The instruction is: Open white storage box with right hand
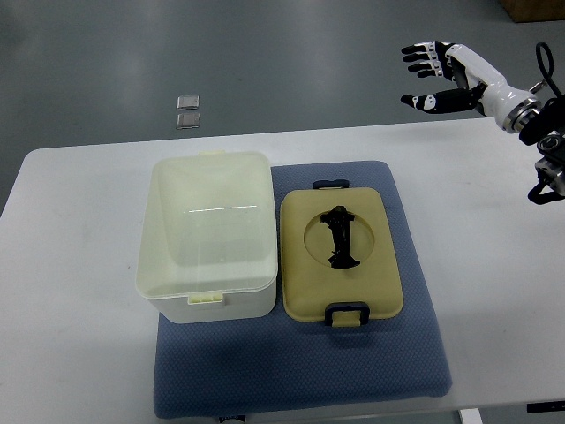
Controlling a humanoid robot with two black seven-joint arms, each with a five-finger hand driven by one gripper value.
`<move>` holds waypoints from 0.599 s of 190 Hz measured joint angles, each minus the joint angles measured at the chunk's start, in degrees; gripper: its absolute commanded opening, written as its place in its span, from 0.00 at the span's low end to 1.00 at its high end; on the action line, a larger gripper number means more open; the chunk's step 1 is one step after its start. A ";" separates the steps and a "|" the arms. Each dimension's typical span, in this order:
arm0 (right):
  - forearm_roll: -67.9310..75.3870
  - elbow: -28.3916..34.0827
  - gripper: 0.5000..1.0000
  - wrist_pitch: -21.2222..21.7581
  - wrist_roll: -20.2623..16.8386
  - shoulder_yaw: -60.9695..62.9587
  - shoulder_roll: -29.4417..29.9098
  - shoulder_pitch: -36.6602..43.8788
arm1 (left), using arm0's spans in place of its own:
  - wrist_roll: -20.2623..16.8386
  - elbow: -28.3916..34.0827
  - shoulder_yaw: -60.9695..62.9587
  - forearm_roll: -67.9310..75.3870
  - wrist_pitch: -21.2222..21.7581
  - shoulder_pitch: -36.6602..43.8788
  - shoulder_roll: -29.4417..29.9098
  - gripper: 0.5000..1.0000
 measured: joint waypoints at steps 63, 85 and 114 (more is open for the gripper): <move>19.49 0.11 0.66 -5.31 -9.79 0.07 3.81 -1.61 | 0.01 0.00 0.00 0.00 0.00 0.00 0.00 1.00; 22.65 0.15 0.78 -5.76 -9.81 0.07 5.08 -2.55 | 0.02 0.00 0.00 0.00 0.00 -0.01 0.00 1.00; 23.32 0.02 0.86 -5.90 -9.58 0.16 5.51 -3.13 | 0.02 0.00 0.00 0.00 0.00 -0.01 0.00 1.00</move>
